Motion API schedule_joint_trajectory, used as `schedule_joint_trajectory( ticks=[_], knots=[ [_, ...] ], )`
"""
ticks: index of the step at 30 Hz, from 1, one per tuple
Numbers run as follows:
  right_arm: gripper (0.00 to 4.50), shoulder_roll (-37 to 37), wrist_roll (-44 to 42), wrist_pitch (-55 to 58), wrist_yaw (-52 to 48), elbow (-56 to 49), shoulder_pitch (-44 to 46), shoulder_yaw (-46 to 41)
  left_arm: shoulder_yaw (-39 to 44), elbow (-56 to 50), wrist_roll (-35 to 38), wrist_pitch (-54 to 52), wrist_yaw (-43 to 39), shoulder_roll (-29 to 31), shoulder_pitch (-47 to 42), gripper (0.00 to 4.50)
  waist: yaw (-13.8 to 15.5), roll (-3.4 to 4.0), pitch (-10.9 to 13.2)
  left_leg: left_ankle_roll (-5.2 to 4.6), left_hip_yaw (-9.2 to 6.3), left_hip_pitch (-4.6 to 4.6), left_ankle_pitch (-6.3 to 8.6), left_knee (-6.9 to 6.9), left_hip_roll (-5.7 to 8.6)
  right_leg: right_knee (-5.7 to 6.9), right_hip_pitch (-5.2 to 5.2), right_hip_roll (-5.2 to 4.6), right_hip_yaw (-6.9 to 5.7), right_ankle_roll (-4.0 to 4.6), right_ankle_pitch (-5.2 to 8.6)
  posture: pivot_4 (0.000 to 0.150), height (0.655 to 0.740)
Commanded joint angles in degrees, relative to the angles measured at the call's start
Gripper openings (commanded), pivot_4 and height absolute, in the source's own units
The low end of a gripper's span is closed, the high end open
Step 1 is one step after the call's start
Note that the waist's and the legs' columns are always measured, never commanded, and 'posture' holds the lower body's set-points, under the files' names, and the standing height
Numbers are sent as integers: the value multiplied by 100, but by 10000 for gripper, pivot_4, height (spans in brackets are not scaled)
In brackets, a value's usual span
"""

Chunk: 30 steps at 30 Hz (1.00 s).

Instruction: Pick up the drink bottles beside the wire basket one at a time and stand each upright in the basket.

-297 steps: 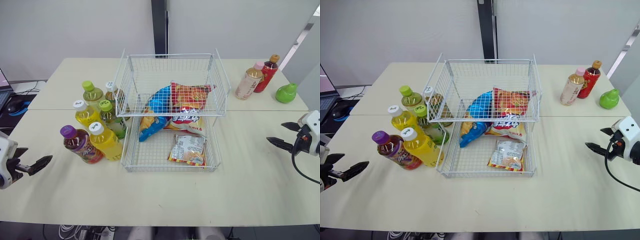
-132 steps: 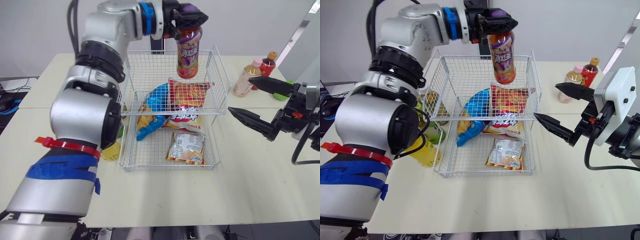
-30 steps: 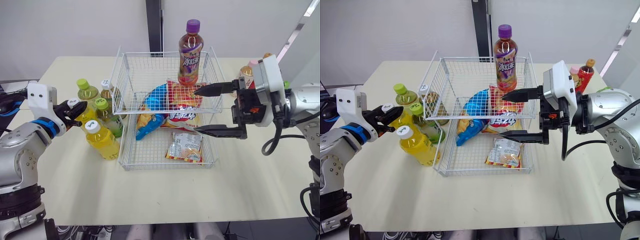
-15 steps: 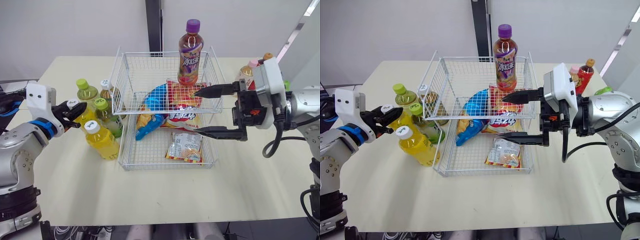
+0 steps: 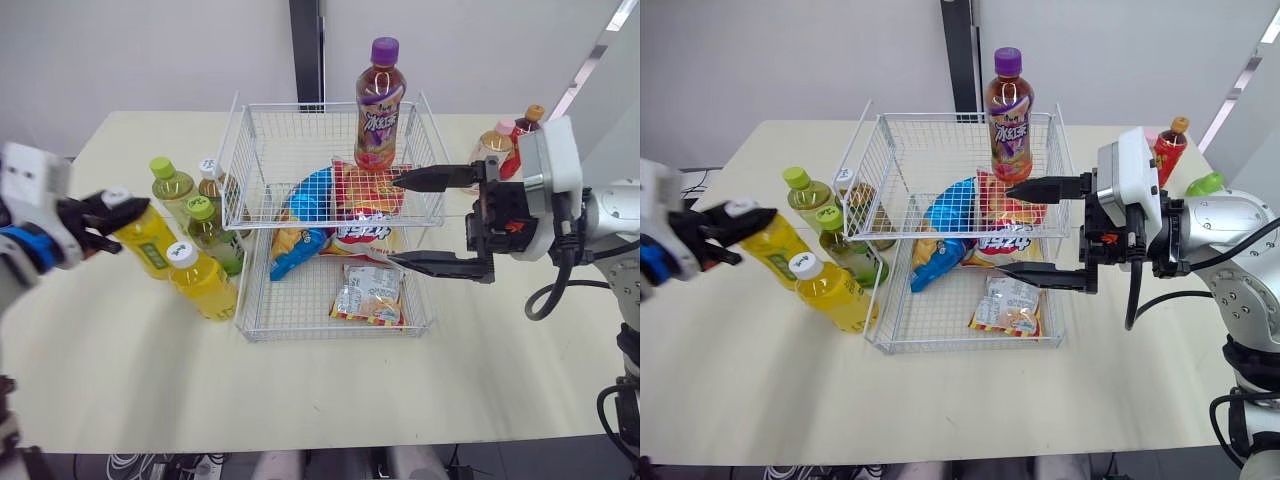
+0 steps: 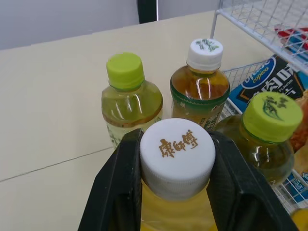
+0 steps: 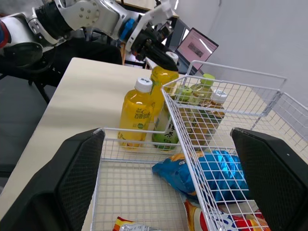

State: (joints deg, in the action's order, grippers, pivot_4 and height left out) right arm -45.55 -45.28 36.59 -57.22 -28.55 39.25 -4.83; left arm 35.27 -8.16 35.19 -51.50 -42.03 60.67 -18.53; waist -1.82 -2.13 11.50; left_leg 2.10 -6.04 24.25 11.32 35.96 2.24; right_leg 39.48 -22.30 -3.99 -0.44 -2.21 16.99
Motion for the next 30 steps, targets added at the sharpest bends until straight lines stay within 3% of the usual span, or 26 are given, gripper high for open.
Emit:
schedule_joint_trajectory(
  ticks=[1, 7, 12, 15, 21, 30],
  knots=[
    [45000, 63, -104, -186, 128, -201, -25, -265, 457, 350, 228, 0, -569, 629, -269, 13589, 0, 1, 0, 0, 0, 0, 0, 0, 1, 0, 1, 0, -1, 0, 0, 1500, 7400],
    [45000, -18, -198, -97, 166, -214, -31, -286, -314, 1712, 382, 189, -1288, 1696, -1799, 13589, 22, -2, 2, 0, -3, 2, 0, 2, 3, -3, 4, 1, -10, -1, 1, 1500, 7400],
    [45000, -100, -410, 15, 369, -185, -66, -617, -1822, 2631, 117, 297, -1759, 1720, -4246, 13589, 35, -5, 2, 0, 10, 16, 0, 2, 9, -22, 7, 6, -18, -11, -5, 1500, 7400],
    [45000, -158, -517, 122, 608, -272, -115, -788, -2601, 3156, -228, 324, -2065, 1343, -5603, 13588, -1, -4, 2, -1, 21, 21, 0, 4, 10, -18, 3, 5, -13, -16, -8, 1500, 7400],
    [45000, -345, -909, 432, 1343, -729, -513, -1441, -3634, 4620, -992, 627, -2669, -195, -7904, 13588, 10, -11, 6, -1, 7, 35, -2, 15, 10, -14, -1, 11, -25, -19, -7, 1500, 7400],
    [45000, -512, -1259, 554, 1977, -1230, -1091, -1825, -3985, 5974, -1707, 1304, -3272, -1483, -8633, 13588, -138, -1, 12, -3, 30, 41, -1, 10, 7, -3, -23, 7, -5, -16, -4, 1500, 7400]
  ],
)
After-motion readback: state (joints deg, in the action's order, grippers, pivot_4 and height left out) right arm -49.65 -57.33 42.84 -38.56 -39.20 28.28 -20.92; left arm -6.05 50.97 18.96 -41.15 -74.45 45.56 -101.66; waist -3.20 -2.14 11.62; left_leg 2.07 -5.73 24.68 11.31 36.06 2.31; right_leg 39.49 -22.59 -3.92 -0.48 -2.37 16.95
